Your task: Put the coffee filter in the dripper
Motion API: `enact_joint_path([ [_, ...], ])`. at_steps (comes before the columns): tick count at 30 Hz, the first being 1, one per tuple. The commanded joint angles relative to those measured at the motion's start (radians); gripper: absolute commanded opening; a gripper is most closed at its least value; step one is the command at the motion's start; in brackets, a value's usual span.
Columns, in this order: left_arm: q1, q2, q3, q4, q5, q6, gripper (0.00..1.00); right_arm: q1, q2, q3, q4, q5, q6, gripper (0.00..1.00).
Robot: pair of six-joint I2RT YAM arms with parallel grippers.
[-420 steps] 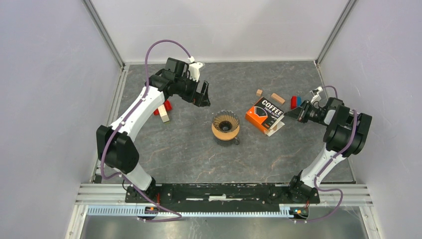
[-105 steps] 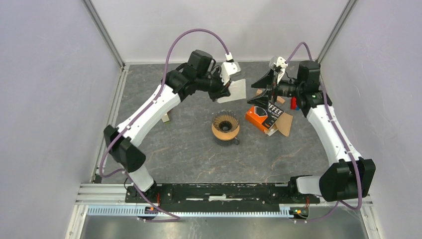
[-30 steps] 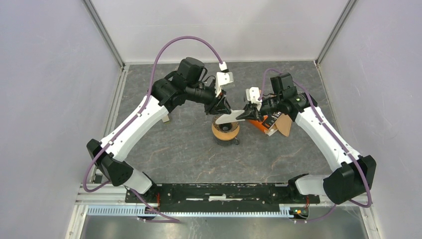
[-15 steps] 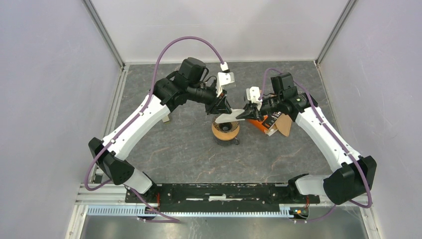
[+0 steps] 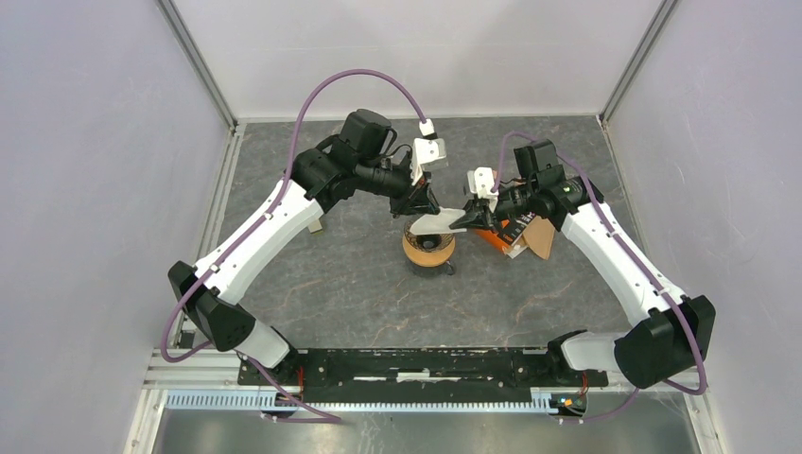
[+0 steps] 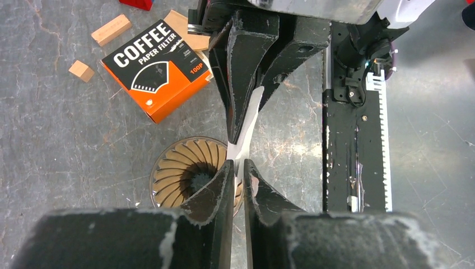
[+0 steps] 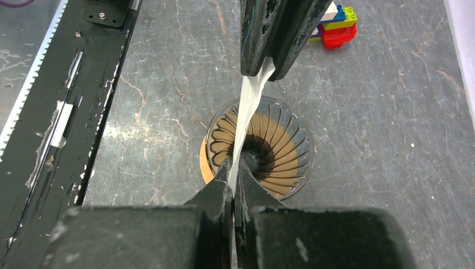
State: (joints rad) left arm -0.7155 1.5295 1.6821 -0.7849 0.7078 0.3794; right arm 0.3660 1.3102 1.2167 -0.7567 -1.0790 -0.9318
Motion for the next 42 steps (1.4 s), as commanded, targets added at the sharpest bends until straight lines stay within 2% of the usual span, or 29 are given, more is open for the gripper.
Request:
enact_joint_path([
  [1, 0.001, -0.014, 0.024, 0.004, -0.006, 0.058, 0.18, 0.004, 0.007, 0.021, -0.041, -0.020, -0.067, 0.00],
  [14, 0.001, 0.000, 0.016, 0.003, 0.017, 0.057, 0.18, 0.004, 0.012, 0.023, -0.048, -0.022, -0.071, 0.00],
  [29, -0.002, -0.019, -0.034, 0.005, 0.074, 0.082, 0.19, 0.004, 0.026, 0.034, 0.007, -0.021, 0.022, 0.00],
  [36, -0.013, -0.014, -0.059, 0.005, 0.073, 0.110, 0.15, 0.003, 0.028, 0.045, 0.004, -0.047, 0.023, 0.00],
  [42, -0.018, -0.016, -0.078, 0.004, 0.090, 0.139, 0.15, 0.003, 0.028, 0.047, 0.003, -0.055, 0.019, 0.00],
])
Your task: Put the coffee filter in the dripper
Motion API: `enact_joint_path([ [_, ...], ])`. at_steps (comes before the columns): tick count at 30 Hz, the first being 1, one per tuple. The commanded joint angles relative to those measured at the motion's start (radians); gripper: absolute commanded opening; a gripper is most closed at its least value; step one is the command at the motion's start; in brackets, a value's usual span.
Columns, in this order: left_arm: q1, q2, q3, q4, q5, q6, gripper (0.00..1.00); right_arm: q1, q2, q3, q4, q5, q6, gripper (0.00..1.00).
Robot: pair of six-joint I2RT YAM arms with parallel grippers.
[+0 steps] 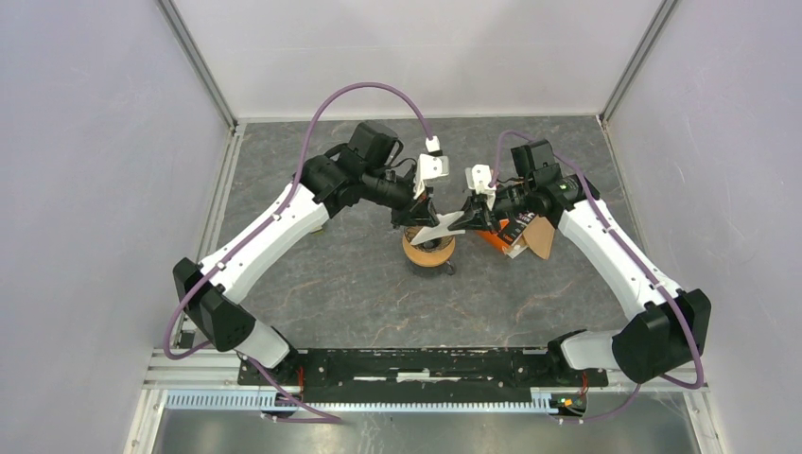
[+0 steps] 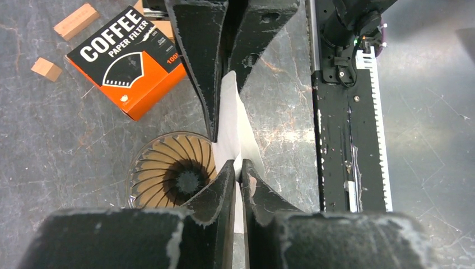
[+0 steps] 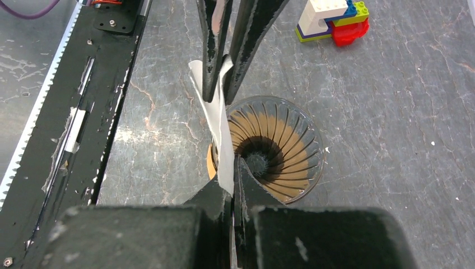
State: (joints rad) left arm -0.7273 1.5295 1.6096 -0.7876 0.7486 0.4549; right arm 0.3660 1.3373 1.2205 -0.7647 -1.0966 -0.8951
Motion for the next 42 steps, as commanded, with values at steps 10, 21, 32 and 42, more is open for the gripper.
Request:
enact_joint_path([
  [10, -0.006, 0.004, 0.024, 0.034, 0.009, -0.096, 0.02, 0.002, -0.002, 0.037, 0.119, 0.018, 0.110, 0.16],
  [21, -0.001, -0.087, 0.050, 0.272, -0.738, -0.405, 0.02, 0.002, -0.077, 0.144, 0.431, 0.577, 0.563, 0.80],
  [32, -0.015, -0.003, 0.162, 0.308, -1.012, -0.704, 0.02, 0.104, -0.005, 0.224, 0.582, 0.644, 0.858, 0.79],
  [42, -0.042, 0.016, 0.157, 0.310, -1.086, -0.832, 0.02, 0.180, 0.040, 0.231, 0.592, 0.720, 0.862, 0.75],
])
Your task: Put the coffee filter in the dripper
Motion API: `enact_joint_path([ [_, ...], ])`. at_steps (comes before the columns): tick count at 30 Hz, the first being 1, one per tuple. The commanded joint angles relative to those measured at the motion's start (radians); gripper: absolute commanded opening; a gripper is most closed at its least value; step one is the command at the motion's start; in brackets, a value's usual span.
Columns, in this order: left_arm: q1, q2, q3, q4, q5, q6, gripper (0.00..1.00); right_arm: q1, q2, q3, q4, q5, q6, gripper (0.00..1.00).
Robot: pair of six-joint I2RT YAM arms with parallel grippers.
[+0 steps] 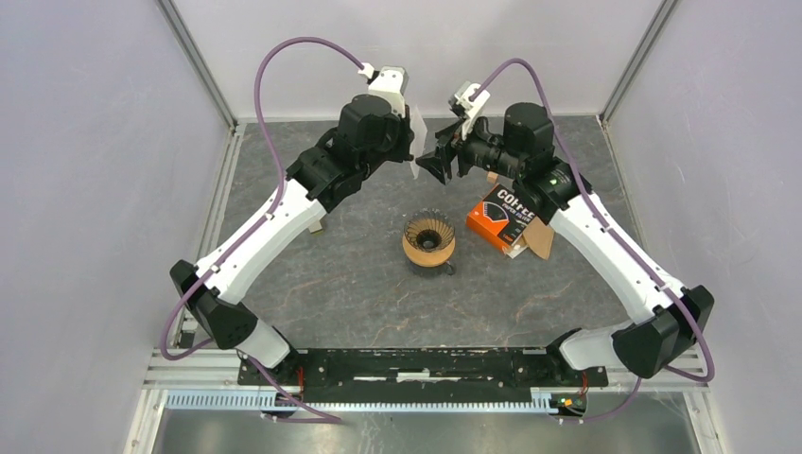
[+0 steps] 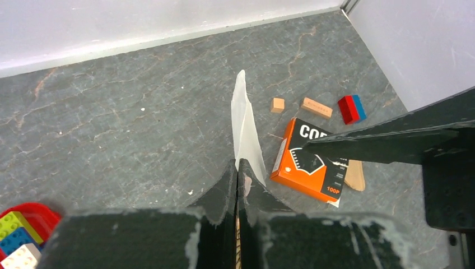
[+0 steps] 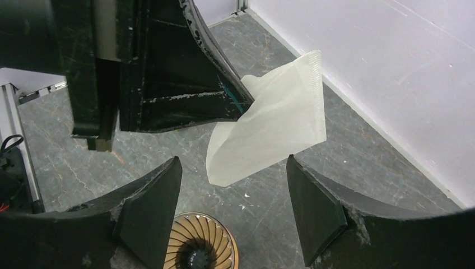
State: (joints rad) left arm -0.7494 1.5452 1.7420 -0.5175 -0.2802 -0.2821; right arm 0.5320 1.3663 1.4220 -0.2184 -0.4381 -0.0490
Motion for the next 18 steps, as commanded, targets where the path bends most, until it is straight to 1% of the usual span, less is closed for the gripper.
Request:
enact_joint_path([
  [1, -0.023, 0.001, 0.026, 0.040, -0.055, -0.097, 0.02, 0.022, 0.015, 0.031, 0.042, 0.081, 0.010, 0.75],
  [8, -0.034, 0.007, 0.018, 0.040, -0.036, -0.118, 0.02, 0.043, 0.053, 0.055, 0.028, 0.124, -0.009, 0.72],
  [11, -0.036, 0.009, 0.016, 0.040, -0.040, -0.118, 0.02, 0.050, 0.066, 0.071, 0.014, 0.151, -0.022, 0.69],
  [18, -0.036, 0.000, 0.009, 0.043, -0.031, -0.106, 0.02, 0.051, 0.053, 0.071, 0.004, 0.203, -0.048, 0.64],
])
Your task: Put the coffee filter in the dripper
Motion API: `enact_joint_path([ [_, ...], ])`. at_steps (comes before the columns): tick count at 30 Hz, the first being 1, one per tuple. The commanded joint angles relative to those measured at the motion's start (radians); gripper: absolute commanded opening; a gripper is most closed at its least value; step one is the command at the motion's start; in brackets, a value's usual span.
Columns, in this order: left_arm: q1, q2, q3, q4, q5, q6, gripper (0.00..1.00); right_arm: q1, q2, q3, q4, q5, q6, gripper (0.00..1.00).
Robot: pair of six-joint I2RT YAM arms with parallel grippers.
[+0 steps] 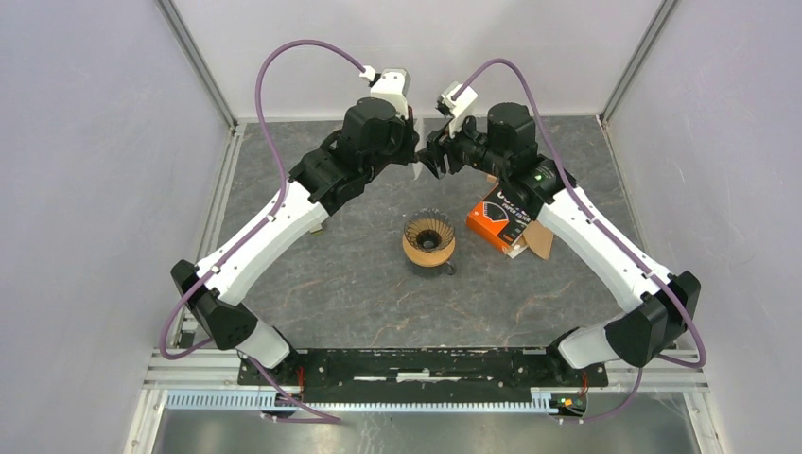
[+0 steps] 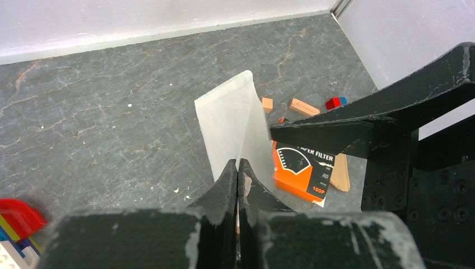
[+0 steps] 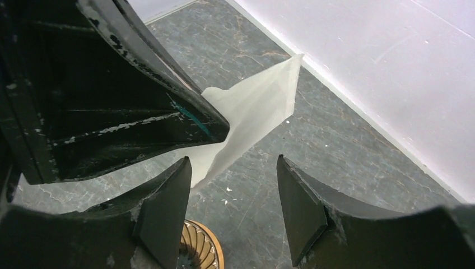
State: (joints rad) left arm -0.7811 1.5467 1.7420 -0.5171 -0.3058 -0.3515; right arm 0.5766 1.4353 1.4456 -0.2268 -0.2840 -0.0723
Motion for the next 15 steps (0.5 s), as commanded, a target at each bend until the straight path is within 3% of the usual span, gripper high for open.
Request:
enact_joint_path([
  [1, -0.004, -0.002, 0.007, 0.043, -0.004, -0.035, 0.02, 0.006, -0.018, 0.045, 0.012, 0.052, -0.026, 0.63],
  [7, -0.005, -0.006, 0.002, 0.049, 0.004, -0.021, 0.02, 0.006, -0.027, 0.030, 0.012, 0.074, -0.031, 0.57],
  [15, -0.004, -0.020, -0.021, 0.069, 0.076, 0.018, 0.02, 0.006, -0.019, 0.037, -0.004, 0.111, -0.033, 0.40],
])
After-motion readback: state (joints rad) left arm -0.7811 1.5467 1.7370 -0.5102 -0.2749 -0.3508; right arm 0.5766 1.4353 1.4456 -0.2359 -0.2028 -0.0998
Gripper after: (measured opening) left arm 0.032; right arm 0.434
